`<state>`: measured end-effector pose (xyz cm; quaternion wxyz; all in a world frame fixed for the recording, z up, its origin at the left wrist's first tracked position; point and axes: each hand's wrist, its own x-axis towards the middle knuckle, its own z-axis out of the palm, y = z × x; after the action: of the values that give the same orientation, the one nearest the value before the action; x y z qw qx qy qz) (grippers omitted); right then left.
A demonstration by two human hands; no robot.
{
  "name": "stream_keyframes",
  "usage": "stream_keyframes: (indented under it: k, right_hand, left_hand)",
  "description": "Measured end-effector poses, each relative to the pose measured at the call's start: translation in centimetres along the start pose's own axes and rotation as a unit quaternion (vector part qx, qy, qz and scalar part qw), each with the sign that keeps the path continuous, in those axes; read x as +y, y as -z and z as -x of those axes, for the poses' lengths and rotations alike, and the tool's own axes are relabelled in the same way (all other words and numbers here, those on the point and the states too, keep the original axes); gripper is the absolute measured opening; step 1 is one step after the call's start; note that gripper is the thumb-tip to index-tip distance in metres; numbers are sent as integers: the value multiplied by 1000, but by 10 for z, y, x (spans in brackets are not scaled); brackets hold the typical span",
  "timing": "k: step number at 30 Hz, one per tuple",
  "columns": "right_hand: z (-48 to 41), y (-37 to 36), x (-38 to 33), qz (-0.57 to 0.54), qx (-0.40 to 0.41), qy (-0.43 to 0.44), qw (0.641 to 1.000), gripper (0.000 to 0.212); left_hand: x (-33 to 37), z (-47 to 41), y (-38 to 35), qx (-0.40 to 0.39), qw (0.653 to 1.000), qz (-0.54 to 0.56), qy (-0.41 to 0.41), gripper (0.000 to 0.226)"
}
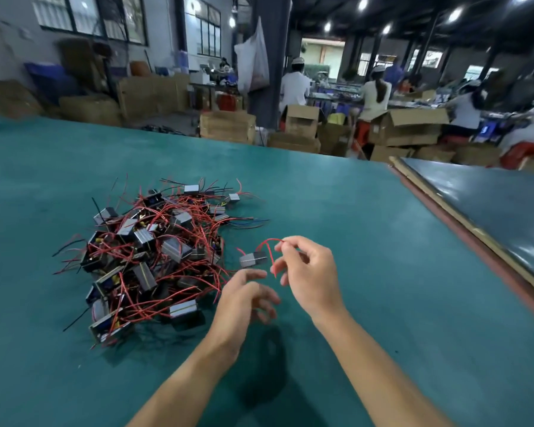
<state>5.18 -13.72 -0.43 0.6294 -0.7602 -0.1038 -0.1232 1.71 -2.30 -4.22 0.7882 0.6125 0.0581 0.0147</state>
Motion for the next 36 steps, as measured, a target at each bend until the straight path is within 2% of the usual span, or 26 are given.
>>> stream_keyframes:
  k: [2, 5, 7, 10, 12, 14, 15, 16, 17, 18, 19, 20, 21, 23, 25, 29, 31, 35, 36]
  right_hand:
    - [6, 11, 8, -15, -11, -10, 1000, 30]
    - [16, 20, 17, -16, -103, -23, 994, 32]
    - [21, 21, 18, 14, -156, -28, 987, 26]
    - [23, 23, 15, 77, -204, -36, 975, 20]
    - [22, 24, 5, 115, -249, -49, 961, 21]
    - [20, 26, -8, 204, -309, -67, 926, 24]
    - [18, 27, -16, 290, -329, -65, 896, 23]
    - [17, 24, -26, 384, -319, -42, 865, 19]
    - [15, 19, -36, 462, -276, -4, 843, 16]
    - [13, 10, -46, 493, -205, 41, 845, 20]
    - [12, -4, -57, 476, -143, 79, 864, 26]
    - [9, -19, -65, 431, -115, 106, 889, 30]
    - [5, -36, -71, 399, -130, 117, 900, 31]
    - [-5, -72, -75, 392, -219, 116, 886, 36]
    - [-12, -102, -68, 399, -275, 109, 868, 39]
    - [-21, -122, -44, 358, -222, 154, 894, 32]
    - [-23, -120, -33, 356, -198, 163, 898, 42]
    - [-22, -116, -21, 316, -203, 163, 912, 34]
    - [-21, -116, -19, 311, -207, 160, 914, 33]
  left_hand:
    - [7, 1, 6, -20, 994, 96, 45, 34]
    - [13, -2, 15, -65, 970, 204, 115, 41]
    - [12, -5, 14, -57, 968, 205, 134, 41]
    - [8, -8, 13, -49, 977, 157, 133, 22]
    - [6, -9, 14, -59, 976, 143, 154, 20]
    - [4, -10, 16, -76, 976, 118, 167, 17]
    - [3, -10, 16, -78, 977, 106, 167, 14]
    - [2, -10, 16, -74, 978, 98, 166, 13]
    - [2, -10, 15, -69, 980, 91, 164, 16]
    - [3, -8, 13, -61, 981, 87, 160, 19]
    - [4, -7, 12, -53, 983, 92, 153, 24]
    - [5, -6, 11, -47, 982, 109, 147, 31]
    - [5, -5, 12, -42, 980, 133, 140, 39]
    - [3, -4, 15, -58, 979, 153, 119, 51]
    - [2, -3, 16, -95, 979, 149, 99, 44]
    - [3, -2, 16, -109, 974, 168, 101, 15]
    - [2, -2, 16, -132, 972, 162, 103, 17]
    - [-1, -3, 15, -142, 977, 128, 97, 7]
    - [-1, -4, 14, -133, 976, 138, 101, 13]
